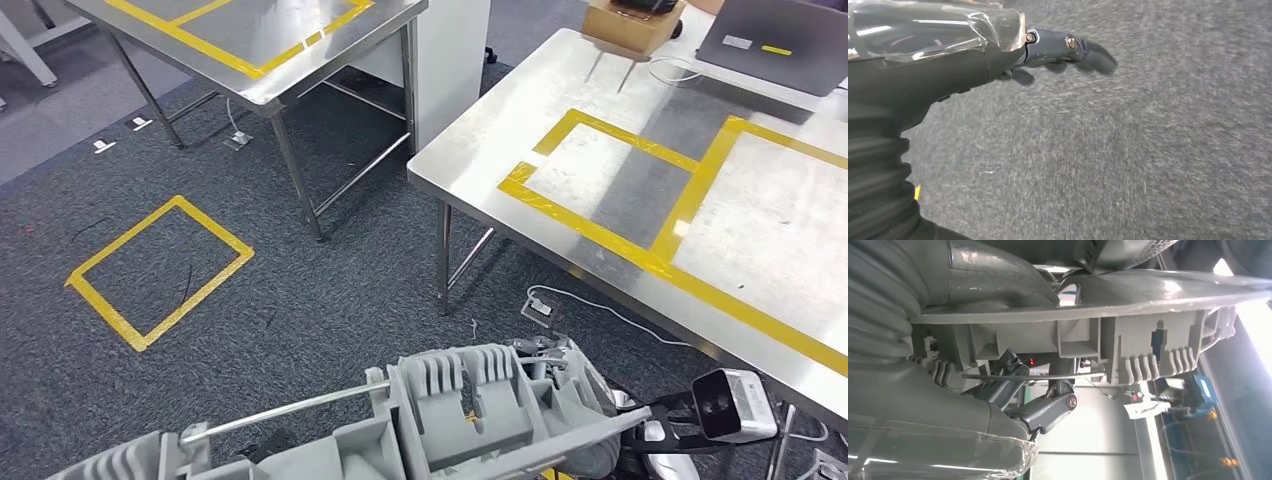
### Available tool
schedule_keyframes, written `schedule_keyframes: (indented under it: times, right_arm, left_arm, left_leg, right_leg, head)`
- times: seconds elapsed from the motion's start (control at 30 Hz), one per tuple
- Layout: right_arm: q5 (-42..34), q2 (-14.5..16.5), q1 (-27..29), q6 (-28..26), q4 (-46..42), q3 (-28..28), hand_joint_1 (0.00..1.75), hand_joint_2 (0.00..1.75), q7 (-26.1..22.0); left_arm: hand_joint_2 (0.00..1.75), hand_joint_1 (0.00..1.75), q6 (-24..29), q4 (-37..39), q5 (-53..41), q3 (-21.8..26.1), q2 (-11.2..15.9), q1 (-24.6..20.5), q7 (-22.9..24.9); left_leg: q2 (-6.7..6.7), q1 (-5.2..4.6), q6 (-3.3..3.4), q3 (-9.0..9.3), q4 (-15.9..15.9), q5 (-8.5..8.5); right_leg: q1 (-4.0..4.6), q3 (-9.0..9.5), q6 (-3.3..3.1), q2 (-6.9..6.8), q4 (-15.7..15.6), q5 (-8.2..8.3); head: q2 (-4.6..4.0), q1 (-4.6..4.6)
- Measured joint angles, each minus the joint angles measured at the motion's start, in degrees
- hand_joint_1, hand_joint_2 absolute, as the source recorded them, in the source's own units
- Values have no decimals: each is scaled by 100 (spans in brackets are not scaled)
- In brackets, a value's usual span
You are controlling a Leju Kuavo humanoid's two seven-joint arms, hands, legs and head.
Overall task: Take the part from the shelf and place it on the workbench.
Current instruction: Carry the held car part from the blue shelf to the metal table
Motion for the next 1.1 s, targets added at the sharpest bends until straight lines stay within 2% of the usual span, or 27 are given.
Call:
schedule_keyframes:
  times: [0.03,0.1,0.13,0.17,0.2,0.23,0.27,0.3,0.33,0.37,0.4,0.43,0.47,0.53,0.6,0.63,0.67,0.7,0.73,0.77,0.8,0.83,0.9,0.97,1.03,1.07,1.1]
  right_arm:
    - [2,1,16,-3,-8,-14,175,175,-3]
    - [13,-9,21,-10,-30,-43,175,175,-12]
    - [21,-11,19,-17,-35,-54,175,175,-16]
    - [30,-12,17,-27,-38,-61,175,175,-21]
    - [39,-12,23,-40,-38,-67,175,175,-22]
    - [47,-13,32,-52,-38,-72,175,175,-23]
    - [54,-15,40,-64,-38,-76,175,175,-23]
    - [60,-16,44,-71,-38,-79,175,175,-23]
    - [64,-16,45,-75,-39,-81,175,175,-24]
    - [67,-16,43,-77,-40,-81,175,175,-25]
    - [69,-13,44,-77,-44,-82,175,175,-26]
    - [73,-10,45,-77,-49,-84,175,175,-29]
    - [78,-7,45,-77,-53,-87,175,175,-32]
    - [94,-1,51,-78,-61,-92,175,175,-38]
    - [117,7,60,-79,-84,-99,175,175,-42]
    - [131,14,61,-83,-97,-104,175,175,-46]
    - [150,21,61,-89,-112,-111,175,175,-54]
    - [175,25,60,-96,-122,-118,175,175,-68]
    - [204,28,63,-103,-132,-124,175,175,-85]
    - [235,29,68,-108,-147,-131,175,175,-102]
    - [267,29,72,-111,-165,-140,175,175,-116]
    - [296,29,73,-113,-189,-150,175,175,-125]
    - [347,35,60,-114,-248,-167,175,175,-135]
    - [370,54,26,-115,-278,-172,175,175,-133]
    - [353,74,-12,-114,-286,-170,175,175,-128]
    - [337,75,-29,-112,-291,-169,175,175,-124]
    - [322,73,-59,-110,-293,-167,175,175,-114]
  left_arm:
    - [175,0,-3,1,1,-1,-1,-17,1]
    - [175,0,-7,2,-1,-4,-14,-50,1]
    - [175,0,-9,4,-1,-6,-22,-61,1]
    - [175,0,-11,8,-1,-9,-31,-65,0]
    - [175,0,-13,16,0,-11,-36,-67,-2]
    - [175,0,-14,25,1,-14,-41,-66,-4]
    - [175,0,-14,33,1,-19,-46,-67,-7]
    - [175,0,-14,39,1,-25,-51,-70,-9]
    - [175,0,-14,41,1,-32,-56,-76,-11]
    - [175,0,-14,41,1,-37,-53,-84,-12]
    - [175,0,-13,41,1,-42,-48,-93,-14]
    - [175,0,-10,42,1,-45,-42,-100,-20]
    - [175,0,-8,43,3,-48,-36,-106,-26]
    - [175,0,-3,44,8,-52,-43,-116,-43]
    - [175,0,0,44,16,-56,-48,-133,-63]
    - [175,0,2,48,27,-57,-47,-140,-75]
    - [175,0,3,58,40,-57,-45,-142,-89]
    - [175,0,3,74,54,-58,-44,-137,-101]
    - [175,0,1,94,66,-58,-43,-126,-113]
    - [175,0,-3,113,72,-60,-46,-110,-121]
    - [175,0,-8,128,76,-64,-51,-93,-128]
    - [175,0,-11,139,80,-69,-56,-81,-134]
    - [175,0,-15,162,98,-78,-46,-67,-143]
    - [175,0,-16,187,129,-80,-35,-58,-150]
    - [175,0,-21,201,158,-79,-48,-57,-153]
    - [175,0,-30,202,169,-78,-63,-63,-154]
    - [175,0,-41,203,173,-78,-71,-69,-156]
  left_leg:
    - [73,11,-4,29,-67,41]
    - [220,42,0,87,-223,135]
    - [295,55,-7,100,-269,166]
    - [368,54,0,95,-281,174]
    - [454,54,-4,85,-278,176]
    - [539,55,-12,76,-275,174]
    - [622,59,-28,71,-271,170]
    - [696,66,-52,68,-261,162]
    - [763,77,-89,67,-236,145]
    - [823,76,-137,58,-200,118]
    - [875,72,-191,45,-148,85]
    - [919,65,-239,35,-104,58]
    - [961,57,-278,29,-80,42]
    - [1025,79,-328,32,-59,25]
    - [872,121,-379,-19,91,-119]
    - [733,137,-399,-117,326,-283]
    - [592,142,-408,-270,680,-484]
    - [512,142,-405,-458,1091,-673]
    - [472,138,-392,-621,1431,-788]
    - [450,130,-363,-708,1595,-794]
    - [427,117,-314,-686,1527,-688]
    - [380,96,-246,-563,1251,-501]
    - [97,50,-58,-223,508,-154]
    - [-100,-2,63,-56,133,-43]
    - [-2,-31,81,-23,37,-4]
    - [73,-21,69,11,-45,41]
    - [150,-9,58,46,-129,91]
  right_leg:
    - [0,-27,24,-14,2,11]
    - [20,-173,28,-252,230,-116]
    - [8,-320,9,-422,524,-259]
    - [-6,-508,6,-537,910,-427]
    - [-35,-690,26,-587,1291,-562]
    - [-69,-806,69,-615,1546,-634]
    - [-104,-816,134,-640,1596,-627]
    - [-138,-699,213,-677,1399,-538]
    - [-169,-467,296,-756,997,-395]
    - [-178,-234,344,-864,601,-284]
    - [-179,-55,348,-940,283,-200]
    - [-168,44,315,-982,110,-164]
    - [-148,48,254,-969,93,-173]
    - [-146,12,148,-845,109,-153]
    - [-165,-5,82,-735,105,-130]
    - [-169,-8,54,-682,102,-118]
    - [-154,-16,37,-629,103,-109]
    - [-132,-25,16,-569,104,-99]
    - [-106,-33,-3,-502,105,-88]
    - [-79,-38,-16,-430,105,-80]
    - [-51,-40,-30,-356,106,-69]
    - [-25,-39,-40,-284,105,-61]
    - [3,-45,-47,-154,106,-37]
    - [-37,-82,-11,-34,105,-4]
    - [-67,-121,59,72,85,42]
    - [-55,-152,83,7,99,42]
    - [-36,-214,92,-137,190,-13]
  head:
    - [0,-8]
    - [0,13]
    - [0,26]
    - [0,39]
    - [0,44]
    - [0,46]
    - [0,46]
    - [0,47]
    - [0,47]
    - [0,46]
    - [0,44]
    - [0,40]
    - [0,38]
    - [0,35]
    - [0,27]
    - [0,18]
    - [0,11]
    - [0,8]
    - [0,5]
    - [0,6]
    - [0,6]
    - [0,6]
    - [0,21]
    - [0,27]
    - [0,5]
    - [0,0]
    - [0,12]
